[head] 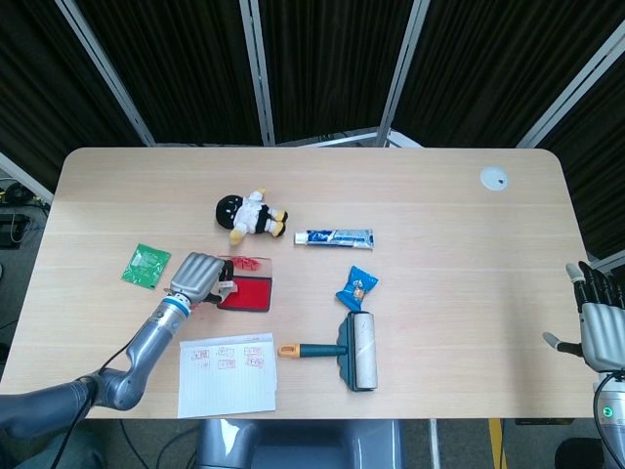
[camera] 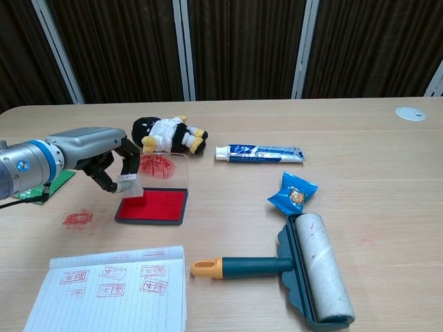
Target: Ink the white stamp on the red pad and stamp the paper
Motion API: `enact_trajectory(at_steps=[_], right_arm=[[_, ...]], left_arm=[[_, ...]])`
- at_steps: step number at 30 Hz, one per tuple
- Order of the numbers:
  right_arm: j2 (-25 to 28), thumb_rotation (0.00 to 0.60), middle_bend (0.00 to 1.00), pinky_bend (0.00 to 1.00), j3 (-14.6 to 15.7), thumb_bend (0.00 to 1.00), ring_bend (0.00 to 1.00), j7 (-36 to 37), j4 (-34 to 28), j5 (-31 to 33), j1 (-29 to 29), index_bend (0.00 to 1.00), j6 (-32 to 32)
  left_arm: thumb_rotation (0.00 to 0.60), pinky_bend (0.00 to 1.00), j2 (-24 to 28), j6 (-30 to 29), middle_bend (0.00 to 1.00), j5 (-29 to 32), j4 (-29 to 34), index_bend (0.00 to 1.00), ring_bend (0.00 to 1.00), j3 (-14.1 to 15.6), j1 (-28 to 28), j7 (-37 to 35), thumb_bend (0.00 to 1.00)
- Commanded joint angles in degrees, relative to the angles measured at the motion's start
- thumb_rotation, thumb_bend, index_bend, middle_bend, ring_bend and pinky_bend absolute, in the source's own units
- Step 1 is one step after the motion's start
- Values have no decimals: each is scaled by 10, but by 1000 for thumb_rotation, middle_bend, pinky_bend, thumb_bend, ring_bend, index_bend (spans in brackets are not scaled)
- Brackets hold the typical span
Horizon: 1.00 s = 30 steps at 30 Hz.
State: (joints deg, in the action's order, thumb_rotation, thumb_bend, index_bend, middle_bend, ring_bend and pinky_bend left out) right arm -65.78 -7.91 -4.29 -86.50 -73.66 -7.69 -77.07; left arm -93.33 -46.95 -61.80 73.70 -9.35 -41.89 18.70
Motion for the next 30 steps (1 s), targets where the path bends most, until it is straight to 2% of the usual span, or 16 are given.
enact_trajectory(at_steps=[1, 15, 30], right_arm=[[0, 600, 0, 0, 0, 0, 0, 0, 0, 1, 0, 0, 1], [-1, 600, 0, 0, 0, 0, 0, 1, 3, 4, -1, 0, 3], [0, 600, 0, 0, -1, 0, 0, 3, 3, 5, -1, 0, 4]], left_arm=[[600, 855, -5, 1, 533, 0, -7, 565, 839, 3, -2, -3, 501], [600, 854, -24, 3, 540, 0, -35, 573, 838, 13, -5, -10, 507], [600, 854, -25, -2, 543, -4, -38, 573, 838, 19, -4, -13, 509]])
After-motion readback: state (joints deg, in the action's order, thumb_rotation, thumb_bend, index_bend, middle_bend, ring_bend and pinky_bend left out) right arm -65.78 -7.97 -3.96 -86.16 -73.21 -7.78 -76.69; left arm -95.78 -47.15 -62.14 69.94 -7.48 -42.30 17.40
